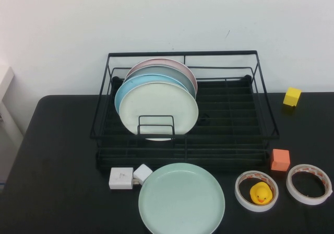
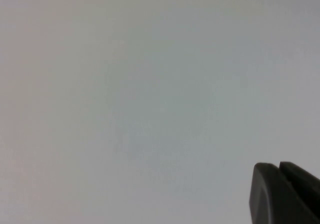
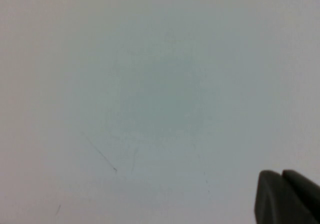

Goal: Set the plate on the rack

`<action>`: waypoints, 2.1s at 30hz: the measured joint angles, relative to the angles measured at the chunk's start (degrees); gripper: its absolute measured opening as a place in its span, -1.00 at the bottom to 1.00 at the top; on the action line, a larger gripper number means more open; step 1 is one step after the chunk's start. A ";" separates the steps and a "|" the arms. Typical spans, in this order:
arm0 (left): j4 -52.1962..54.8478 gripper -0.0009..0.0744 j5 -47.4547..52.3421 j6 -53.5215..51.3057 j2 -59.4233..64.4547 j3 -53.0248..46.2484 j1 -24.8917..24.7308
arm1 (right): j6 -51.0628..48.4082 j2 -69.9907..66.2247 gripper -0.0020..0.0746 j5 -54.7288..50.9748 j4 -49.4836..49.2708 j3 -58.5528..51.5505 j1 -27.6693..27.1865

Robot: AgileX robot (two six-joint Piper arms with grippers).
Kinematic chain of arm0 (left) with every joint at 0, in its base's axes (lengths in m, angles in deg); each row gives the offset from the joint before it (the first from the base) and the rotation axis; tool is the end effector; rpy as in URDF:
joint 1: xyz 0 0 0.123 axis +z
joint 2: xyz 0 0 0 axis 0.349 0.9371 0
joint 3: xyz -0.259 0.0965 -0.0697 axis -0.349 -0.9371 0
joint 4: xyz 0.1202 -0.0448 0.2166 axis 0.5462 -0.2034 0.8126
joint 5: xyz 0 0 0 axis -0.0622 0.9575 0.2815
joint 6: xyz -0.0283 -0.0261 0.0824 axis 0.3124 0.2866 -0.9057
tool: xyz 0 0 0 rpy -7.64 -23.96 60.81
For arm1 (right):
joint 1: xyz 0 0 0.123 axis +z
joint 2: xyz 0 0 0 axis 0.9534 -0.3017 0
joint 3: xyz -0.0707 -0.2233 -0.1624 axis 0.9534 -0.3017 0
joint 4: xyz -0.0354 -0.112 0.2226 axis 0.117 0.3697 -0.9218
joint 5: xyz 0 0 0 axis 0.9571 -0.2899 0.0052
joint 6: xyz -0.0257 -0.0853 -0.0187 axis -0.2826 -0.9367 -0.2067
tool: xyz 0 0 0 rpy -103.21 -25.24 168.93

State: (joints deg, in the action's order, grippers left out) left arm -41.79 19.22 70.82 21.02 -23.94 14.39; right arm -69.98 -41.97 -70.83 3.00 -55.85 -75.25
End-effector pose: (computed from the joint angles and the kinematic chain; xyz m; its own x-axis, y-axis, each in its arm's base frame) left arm 0.0301 0.0077 0.2788 0.5913 -0.4611 -0.6616 0.2739 0.8865 -0.3731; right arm 0.0374 -0.0014 0.2808 0.3842 -0.1639 -0.9086 0.1006 0.9857 -0.1353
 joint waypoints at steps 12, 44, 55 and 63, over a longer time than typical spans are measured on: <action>-14.88 -0.98 25.47 -28.16 12.21 18.63 0.00 | -6.28 -24.86 -0.95 -28.07 -8.18 16.35 0.00; -21.76 -0.98 71.35 -23.56 37.03 19.43 0.00 | -83.13 -100.70 -0.95 -34.65 -100.52 26.54 31.52; -21.90 -0.98 70.59 -22.98 37.03 19.43 0.00 | -69.80 -112.82 -0.14 -34.65 -100.97 31.42 29.55; -21.93 -0.98 70.81 -22.95 37.03 19.43 0.00 | -59.71 -118.18 0.07 -33.71 -101.08 35.00 26.64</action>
State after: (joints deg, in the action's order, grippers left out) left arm -63.72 90.02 47.87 58.05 -4.51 14.39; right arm -129.69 -160.16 -104.54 -98.08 -20.85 -48.61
